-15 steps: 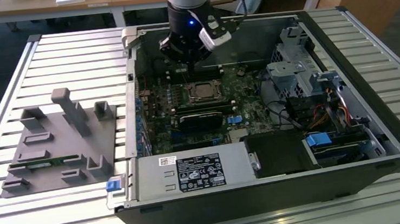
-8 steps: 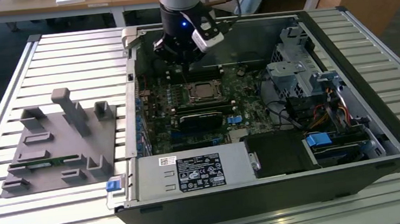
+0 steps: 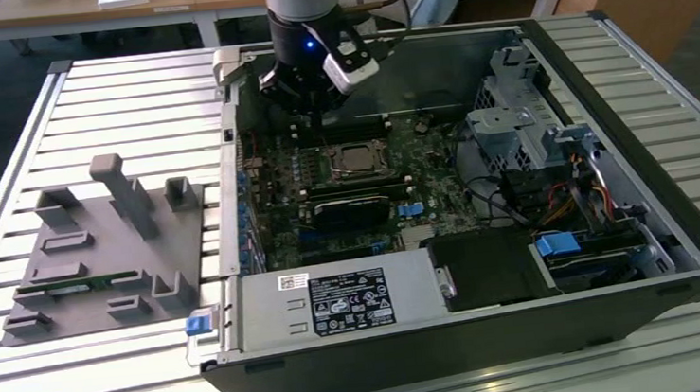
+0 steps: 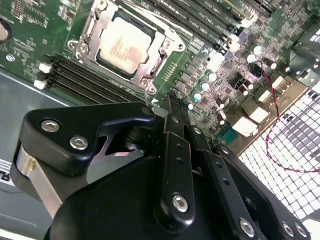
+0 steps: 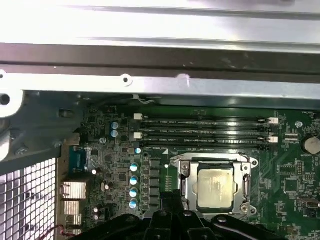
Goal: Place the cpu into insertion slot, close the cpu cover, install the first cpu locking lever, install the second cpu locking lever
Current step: 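Install the first cpu locking lever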
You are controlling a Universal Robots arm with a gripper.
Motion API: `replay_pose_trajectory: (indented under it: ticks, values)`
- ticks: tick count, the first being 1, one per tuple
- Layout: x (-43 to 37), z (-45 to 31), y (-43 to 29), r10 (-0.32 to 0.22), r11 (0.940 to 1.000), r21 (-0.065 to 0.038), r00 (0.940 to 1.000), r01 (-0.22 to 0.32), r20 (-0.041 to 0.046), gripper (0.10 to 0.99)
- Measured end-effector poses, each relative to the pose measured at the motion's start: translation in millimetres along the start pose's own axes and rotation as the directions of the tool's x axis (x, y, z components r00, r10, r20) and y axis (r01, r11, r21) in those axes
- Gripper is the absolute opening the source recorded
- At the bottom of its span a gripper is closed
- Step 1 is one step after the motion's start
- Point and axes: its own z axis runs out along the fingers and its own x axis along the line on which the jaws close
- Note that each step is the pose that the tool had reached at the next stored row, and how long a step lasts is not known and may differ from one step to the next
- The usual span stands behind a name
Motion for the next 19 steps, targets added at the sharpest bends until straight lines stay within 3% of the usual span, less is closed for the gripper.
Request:
replay_pose_trajectory:
  ticks: [11,19]
  values:
    - [11.6,5.8,10.6,-0.002,1.0,0.0,1.0,0.002,0.0011,0.122]
    - [12.1,7.3,23.1,-0.004,1.0,0.0,1.0,0.004,0.001,0.122]
